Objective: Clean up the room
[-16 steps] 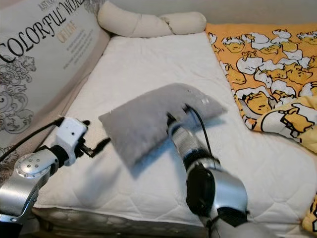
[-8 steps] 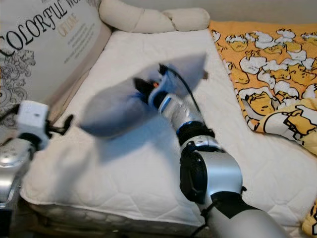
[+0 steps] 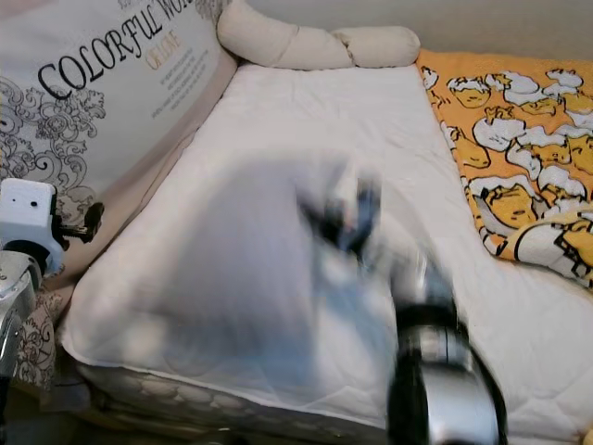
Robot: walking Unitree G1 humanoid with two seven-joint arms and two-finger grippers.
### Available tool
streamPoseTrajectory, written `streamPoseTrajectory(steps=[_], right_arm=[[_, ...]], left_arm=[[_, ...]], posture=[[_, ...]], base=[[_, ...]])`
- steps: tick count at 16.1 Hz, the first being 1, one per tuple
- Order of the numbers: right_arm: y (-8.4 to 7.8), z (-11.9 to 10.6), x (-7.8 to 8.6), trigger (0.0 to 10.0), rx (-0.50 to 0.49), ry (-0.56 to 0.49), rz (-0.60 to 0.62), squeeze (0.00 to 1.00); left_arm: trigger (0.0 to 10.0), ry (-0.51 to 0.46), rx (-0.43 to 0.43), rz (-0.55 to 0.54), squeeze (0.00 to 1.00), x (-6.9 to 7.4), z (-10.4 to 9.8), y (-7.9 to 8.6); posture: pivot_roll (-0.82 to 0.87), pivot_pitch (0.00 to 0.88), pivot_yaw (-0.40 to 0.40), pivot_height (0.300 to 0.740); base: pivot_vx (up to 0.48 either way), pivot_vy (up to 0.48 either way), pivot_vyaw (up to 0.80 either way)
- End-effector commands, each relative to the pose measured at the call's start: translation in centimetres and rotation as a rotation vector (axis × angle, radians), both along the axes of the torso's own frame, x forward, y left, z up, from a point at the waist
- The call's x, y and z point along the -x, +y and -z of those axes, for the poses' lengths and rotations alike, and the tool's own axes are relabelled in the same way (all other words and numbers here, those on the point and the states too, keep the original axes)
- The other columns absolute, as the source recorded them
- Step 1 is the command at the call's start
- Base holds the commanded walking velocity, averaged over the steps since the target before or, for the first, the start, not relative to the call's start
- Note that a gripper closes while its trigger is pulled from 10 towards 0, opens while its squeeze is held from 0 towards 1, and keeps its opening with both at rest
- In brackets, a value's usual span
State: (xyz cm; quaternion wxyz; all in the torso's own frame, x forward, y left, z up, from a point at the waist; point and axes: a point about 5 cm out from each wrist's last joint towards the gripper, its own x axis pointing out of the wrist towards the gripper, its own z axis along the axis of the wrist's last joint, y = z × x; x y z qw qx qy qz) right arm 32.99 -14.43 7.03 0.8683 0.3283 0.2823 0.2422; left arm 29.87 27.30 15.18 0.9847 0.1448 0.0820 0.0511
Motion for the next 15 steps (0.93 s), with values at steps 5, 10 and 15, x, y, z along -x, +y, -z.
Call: streamPoseTrajectory(steps=[5, 10, 15], right_arm=[[-2.4, 5.1, 2.6, 0.0, 0.35, 0.108, 0.085, 0.0], [-2.6, 4.8, 2.4, 0.0, 0.363, 0.064, 0.134, 0.0], [-2.9, 5.4, 3.2, 0.0, 0.391, 0.038, 0.139, 0.0]], left_arm=[[10.0, 0.168, 0.134, 0.388, 0.0, -1.5, 3.1, -6.0], [10.0, 0.248, 0.428, 0.45, 0.0, -3.2, 5.2, -9.3], [10.0, 0.29, 0.38, 0.581, 0.0, -3.8, 6.4, -11.2]], posture=[[0.03, 0.0, 0.115, 0.74], [0.0, 0.0, 0.126, 0.74], [-0.02, 0.0, 0.142, 0.74]], base=[[0.0, 0.0, 0.0], [0.0, 0.0, 0.0], [0.0, 0.0, 0.0]])
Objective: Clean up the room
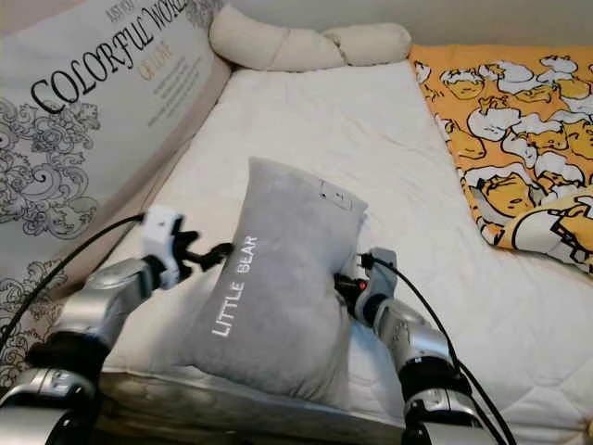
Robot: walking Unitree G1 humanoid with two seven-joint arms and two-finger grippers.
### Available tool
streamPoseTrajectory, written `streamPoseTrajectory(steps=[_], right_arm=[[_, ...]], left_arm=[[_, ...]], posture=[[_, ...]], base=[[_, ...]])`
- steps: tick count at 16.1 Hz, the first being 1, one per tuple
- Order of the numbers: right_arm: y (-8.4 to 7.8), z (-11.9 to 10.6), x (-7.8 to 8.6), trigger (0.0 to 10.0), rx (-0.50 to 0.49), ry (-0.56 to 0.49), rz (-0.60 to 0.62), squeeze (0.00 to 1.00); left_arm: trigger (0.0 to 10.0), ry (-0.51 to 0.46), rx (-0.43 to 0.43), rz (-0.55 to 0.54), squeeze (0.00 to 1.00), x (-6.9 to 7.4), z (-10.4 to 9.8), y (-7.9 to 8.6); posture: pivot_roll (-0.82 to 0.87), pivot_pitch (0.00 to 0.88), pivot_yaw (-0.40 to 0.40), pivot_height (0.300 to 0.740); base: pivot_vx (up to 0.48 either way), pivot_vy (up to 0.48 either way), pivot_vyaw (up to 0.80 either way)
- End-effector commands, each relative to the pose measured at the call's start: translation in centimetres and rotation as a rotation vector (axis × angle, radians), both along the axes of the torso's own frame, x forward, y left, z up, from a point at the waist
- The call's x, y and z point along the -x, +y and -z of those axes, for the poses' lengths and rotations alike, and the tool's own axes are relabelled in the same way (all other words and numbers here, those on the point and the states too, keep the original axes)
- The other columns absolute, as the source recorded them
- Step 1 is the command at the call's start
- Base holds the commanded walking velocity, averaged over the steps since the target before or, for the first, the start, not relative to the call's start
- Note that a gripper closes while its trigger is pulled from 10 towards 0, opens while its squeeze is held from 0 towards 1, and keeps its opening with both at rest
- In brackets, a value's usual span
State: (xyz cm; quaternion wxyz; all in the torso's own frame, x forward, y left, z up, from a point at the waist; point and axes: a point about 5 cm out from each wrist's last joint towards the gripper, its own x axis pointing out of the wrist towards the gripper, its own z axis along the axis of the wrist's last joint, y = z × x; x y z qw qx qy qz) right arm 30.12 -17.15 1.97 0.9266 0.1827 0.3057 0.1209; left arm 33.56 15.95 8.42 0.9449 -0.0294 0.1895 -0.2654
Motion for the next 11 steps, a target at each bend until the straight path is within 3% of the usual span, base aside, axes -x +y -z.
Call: streamPoseTrajectory(steps=[1, 2, 3, 4, 7, 9, 11], right_arm=[[-0.5, 0.6, 0.6, 0.0, 0.011, 0.026, 0.007, 0.0], [-0.6, 0.8, 0.8, 0.0, 0.012, 0.033, 0.013, 0.0], [-0.8, 1.0, 0.9, 0.0, 0.016, 0.04, 0.018, 0.0], [-1.1, 1.1, 1.0, 0.0, 0.02, 0.045, 0.025, 0.0], [-1.4, 1.1, 0.9, 0.0, 0.037, 0.04, 0.031, 0.0], [-1.5, 0.8, 0.7, 0.0, 0.033, 0.032, 0.037, 0.0], [-1.3, 0.7, 0.4, 0.0, 0.023, 0.026, 0.041, 0.0]], left_arm=[[10.0, -0.006, 0.002, 0.024, 0.0, -0.3, -0.1, -0.3], [10.0, 0.0, 0.007, 0.037, 0.0, -0.3, 0.0, -0.5], [10.0, 0.012, 0.029, 0.043, 0.27, -0.4, 0.1, -0.7], [10.0, 0.04, 0.077, 0.059, 1.0, -0.6, 0.1, -1.3], [10.0, 0.019, 0.12, 0.157, 1.0, -0.8, -0.2, -2.9], [10.0, -0.014, 0.123, 0.153, 1.0, -1.1, -0.6, -3.6], [10.0, -0.039, 0.274, 0.184, 1.0, -1.4, -1.9, -4.0]], posture=[[-0.01, 0.0, 0.132, 0.74], [-0.01, 0.0, 0.127, 0.74], [-0.01, 0.0, 0.124, 0.74], [-0.01, 0.0, 0.124, 0.74], [-0.02, 0.0, 0.13, 0.74], [-0.01, 0.0, 0.128, 0.74], [-0.01, 0.0, 0.127, 0.74]], base=[[0.0, 0.0, 0.0], [0.0, 0.0, 0.0], [0.0, 0.0, 0.0], [0.0, 0.0, 0.0], [0.0, 0.0, 0.0], [0.0, 0.0, 0.0], [0.0, 0.0, 0.0]])
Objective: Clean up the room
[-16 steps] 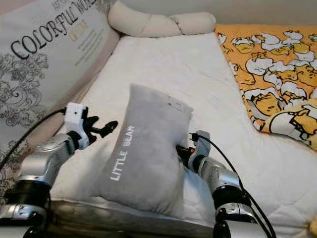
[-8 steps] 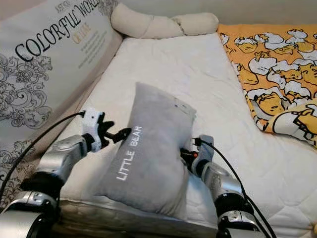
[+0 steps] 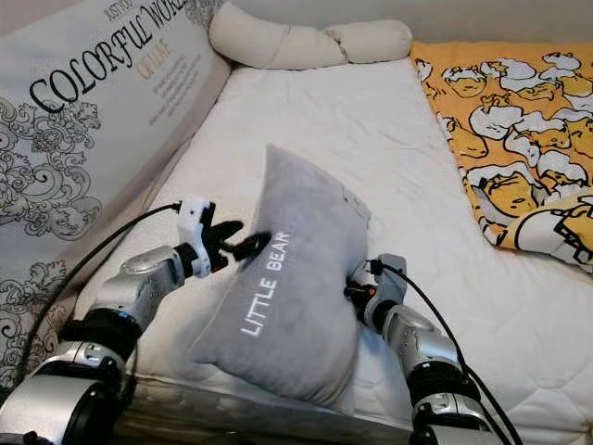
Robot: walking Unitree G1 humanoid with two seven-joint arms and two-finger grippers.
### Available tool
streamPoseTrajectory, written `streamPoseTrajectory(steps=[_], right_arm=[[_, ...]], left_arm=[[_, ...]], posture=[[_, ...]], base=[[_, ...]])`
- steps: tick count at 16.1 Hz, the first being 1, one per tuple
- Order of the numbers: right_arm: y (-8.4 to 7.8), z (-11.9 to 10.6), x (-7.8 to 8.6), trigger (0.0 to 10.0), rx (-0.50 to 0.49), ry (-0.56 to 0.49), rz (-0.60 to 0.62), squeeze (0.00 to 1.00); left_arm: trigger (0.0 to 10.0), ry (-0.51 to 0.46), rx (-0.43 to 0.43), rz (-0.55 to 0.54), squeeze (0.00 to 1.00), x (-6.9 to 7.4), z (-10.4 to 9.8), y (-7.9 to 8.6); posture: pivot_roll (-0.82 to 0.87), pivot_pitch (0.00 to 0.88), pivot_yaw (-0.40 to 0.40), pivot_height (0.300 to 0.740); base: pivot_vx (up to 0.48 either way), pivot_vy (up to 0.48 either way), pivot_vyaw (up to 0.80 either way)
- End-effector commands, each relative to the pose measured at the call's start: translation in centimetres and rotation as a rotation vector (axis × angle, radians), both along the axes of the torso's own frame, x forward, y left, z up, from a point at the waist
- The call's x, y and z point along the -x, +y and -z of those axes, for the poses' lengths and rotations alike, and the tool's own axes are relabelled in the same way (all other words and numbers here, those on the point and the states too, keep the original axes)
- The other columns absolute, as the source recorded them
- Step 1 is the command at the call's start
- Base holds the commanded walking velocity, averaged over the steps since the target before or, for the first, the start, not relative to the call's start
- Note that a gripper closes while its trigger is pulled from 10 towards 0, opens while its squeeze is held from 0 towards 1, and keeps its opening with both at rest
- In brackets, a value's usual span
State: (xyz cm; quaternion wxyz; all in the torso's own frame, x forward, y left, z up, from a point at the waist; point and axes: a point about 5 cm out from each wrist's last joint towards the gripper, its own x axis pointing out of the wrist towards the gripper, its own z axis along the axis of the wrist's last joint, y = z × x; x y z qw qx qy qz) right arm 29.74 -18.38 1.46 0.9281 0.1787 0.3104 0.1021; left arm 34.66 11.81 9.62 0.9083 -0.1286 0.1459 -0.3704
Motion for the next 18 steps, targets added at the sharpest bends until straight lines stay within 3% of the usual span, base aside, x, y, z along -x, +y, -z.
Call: streamPoseTrajectory(steps=[1, 4, 8, 9, 12, 15, 16, 17, 18], right_arm=[[0.1, 0.1, 0.0, 0.0, 0.0, 0.012, 0.009, 0.0], [0.3, 0.1, -0.1, 0.0, -0.007, 0.009, 0.007, 0.0], [0.6, -0.1, -0.2, 0.0, -0.021, -0.002, 0.003, 0.0], [0.7, -0.2, -0.3, 0.0, -0.025, -0.005, 0.002, 0.0], [1.0, -0.4, -0.5, 0.0, -0.033, -0.015, -0.005, 0.0], [1.2, -0.5, -0.6, 0.0, -0.038, -0.021, -0.02, 0.0], [0.9, -0.2, -0.4, 0.0, -0.028, -0.008, -0.017, 0.0], [0.3, 0.2, -0.1, 0.0, -0.015, 0.011, -0.008, 0.0], [0.2, 0.3, 0.0, 0.0, -0.014, 0.015, -0.006, 0.0]], left_arm=[[10.0, -0.033, 0.091, 0.068, 1.0, -0.1, -1.4, -0.3], [10.0, -0.015, 0.141, 0.21, 1.0, 0.6, -1.8, -1.3], [10.0, 0.051, -0.021, 0.166, 1.0, 0.6, 0.2, -0.7], [10.0, 0.077, -0.057, 0.158, 0.0, 0.6, 0.6, -0.4], [10.0, 0.13, -0.148, 0.142, 0.0, 1.1, 2.2, 0.1], [10.0, 0.125, -0.178, 0.029, 0.0, 0.6, 2.6, 0.6], [10.0, 0.134, -0.152, -0.036, 0.0, 0.3, 2.5, 1.0], [10.0, 0.209, -0.049, -0.109, 0.0, -0.1, 2.3, 1.4], [10.0, 0.221, -0.018, -0.117, 0.0, -0.1, 2.2, 1.5]], posture=[[-0.01, 0.0, 0.129, 0.74], [-0.01, 0.0, 0.134, 0.74], [-0.01, 0.0, 0.143, 0.74], [-0.01, 0.0, 0.143, 0.74], [-0.02, 0.0, 0.143, 0.74], [-0.02, 0.0, 0.143, 0.74], [-0.02, 0.0, 0.136, 0.74], [-0.02, 0.0, 0.136, 0.74], [-0.02, 0.0, 0.136, 0.74]], base=[[0.0, 0.0, 0.0], [0.0, 0.0, 0.0], [0.0, 0.0, 0.0], [0.0, 0.0, 0.0], [0.0, 0.0, 0.0], [0.0, 0.0, 0.0], [0.0, 0.0, 0.0], [0.0, 0.0, 0.0], [0.0, 0.0, 0.0]])
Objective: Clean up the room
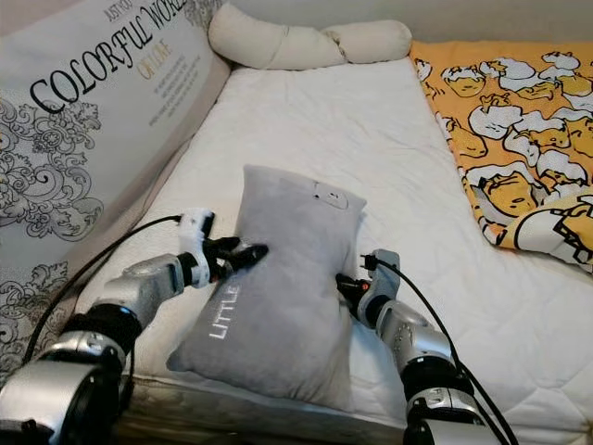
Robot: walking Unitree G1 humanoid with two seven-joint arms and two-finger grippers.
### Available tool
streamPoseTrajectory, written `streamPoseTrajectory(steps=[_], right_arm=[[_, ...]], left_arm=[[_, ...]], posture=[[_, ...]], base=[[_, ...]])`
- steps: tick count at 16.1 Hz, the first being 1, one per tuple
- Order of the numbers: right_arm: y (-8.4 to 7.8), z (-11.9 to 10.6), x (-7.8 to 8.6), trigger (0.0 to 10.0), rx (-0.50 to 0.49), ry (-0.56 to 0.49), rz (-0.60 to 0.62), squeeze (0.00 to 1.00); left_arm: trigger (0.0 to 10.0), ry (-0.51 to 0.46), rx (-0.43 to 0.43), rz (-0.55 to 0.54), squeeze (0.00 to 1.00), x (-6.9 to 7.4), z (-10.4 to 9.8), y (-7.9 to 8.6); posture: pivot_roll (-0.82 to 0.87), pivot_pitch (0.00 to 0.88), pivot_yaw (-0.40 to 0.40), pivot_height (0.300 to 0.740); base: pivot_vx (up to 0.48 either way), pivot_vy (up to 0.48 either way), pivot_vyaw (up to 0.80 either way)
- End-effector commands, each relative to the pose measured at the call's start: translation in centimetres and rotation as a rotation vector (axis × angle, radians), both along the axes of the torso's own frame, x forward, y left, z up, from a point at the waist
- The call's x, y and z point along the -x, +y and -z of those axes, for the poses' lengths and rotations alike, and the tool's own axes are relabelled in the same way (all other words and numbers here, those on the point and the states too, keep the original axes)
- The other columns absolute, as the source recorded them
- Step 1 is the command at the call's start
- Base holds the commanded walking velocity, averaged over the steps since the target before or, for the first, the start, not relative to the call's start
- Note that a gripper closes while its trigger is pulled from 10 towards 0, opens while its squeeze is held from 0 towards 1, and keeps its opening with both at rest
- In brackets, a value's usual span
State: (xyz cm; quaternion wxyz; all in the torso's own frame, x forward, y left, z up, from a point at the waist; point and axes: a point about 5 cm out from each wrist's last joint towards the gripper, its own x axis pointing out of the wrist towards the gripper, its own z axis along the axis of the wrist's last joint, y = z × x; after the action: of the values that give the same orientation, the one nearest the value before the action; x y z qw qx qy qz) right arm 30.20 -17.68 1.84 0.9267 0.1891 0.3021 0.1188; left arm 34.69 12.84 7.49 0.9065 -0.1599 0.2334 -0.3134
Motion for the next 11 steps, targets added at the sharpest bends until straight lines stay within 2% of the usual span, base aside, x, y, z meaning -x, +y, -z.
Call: streamPoseTrajectory(steps=[1, 2, 3, 6, 7, 9, 10, 11], right_arm=[[-0.8, 0.9, 0.7, 0.0, 0.022, 0.044, 0.026, 0.0], [-1.0, 1.1, 0.9, 0.0, 0.025, 0.052, 0.033, 0.0], [-1.0, 1.1, 0.9, 0.0, 0.026, 0.053, 0.034, 0.0], [-1.0, 1.1, 0.9, 0.0, 0.023, 0.053, 0.036, 0.0], [-1.2, 1.2, 1.0, 0.0, 0.021, 0.053, 0.038, 0.0], [-1.4, 1.5, 1.3, 0.0, 0.021, 0.064, 0.047, 0.0], [-1.7, 1.7, 1.6, 0.0, 0.021, 0.073, 0.053, 0.0], [-1.7, 1.8, 1.6, 0.0, 0.021, 0.075, 0.054, 0.0]], left_arm=[[10.0, 0.026, 0.011, -0.026, 0.0, -0.1, 0.0, 0.5], [10.0, 0.01, -0.021, 0.01, 0.8, 0.2, 0.4, 0.3], [10.0, 0.015, -0.01, 0.038, 1.0, 0.4, 0.6, -0.1], [10.0, 0.031, 0.02, 0.075, 1.0, 0.7, 0.9, -1.0], [10.0, 0.051, 0.055, 0.078, 1.0, 0.8, 0.9, -1.3], [10.0, 0.097, 0.25, 0.003, 1.0, 0.2, -0.1, -1.0], [10.0, 0.111, 0.407, -0.052, 1.0, -0.3, -1.2, -0.5], [10.0, 0.108, 0.418, -0.051, 1.0, -0.4, -1.4, -0.4]], posture=[[-0.02, 0.0, 0.137, 0.74], [-0.02, 0.0, 0.139, 0.74], [-0.02, 0.0, 0.14, 0.74], [-0.02, 0.0, 0.149, 0.74], [-0.02, 0.0, 0.149, 0.74], [-0.02, 0.0, 0.151, 0.74], [-0.02, 0.0, 0.15, 0.74], [-0.02, 0.0, 0.15, 0.74]], base=[[0.0, 0.0, 0.0], [0.0, 0.0, 0.0], [0.0, 0.0, 0.0], [0.0, 0.0, 0.0], [0.0, 0.0, 0.0], [0.0, 0.0, 0.0], [0.0, 0.0, 0.0], [0.0, 0.0, 0.0]])
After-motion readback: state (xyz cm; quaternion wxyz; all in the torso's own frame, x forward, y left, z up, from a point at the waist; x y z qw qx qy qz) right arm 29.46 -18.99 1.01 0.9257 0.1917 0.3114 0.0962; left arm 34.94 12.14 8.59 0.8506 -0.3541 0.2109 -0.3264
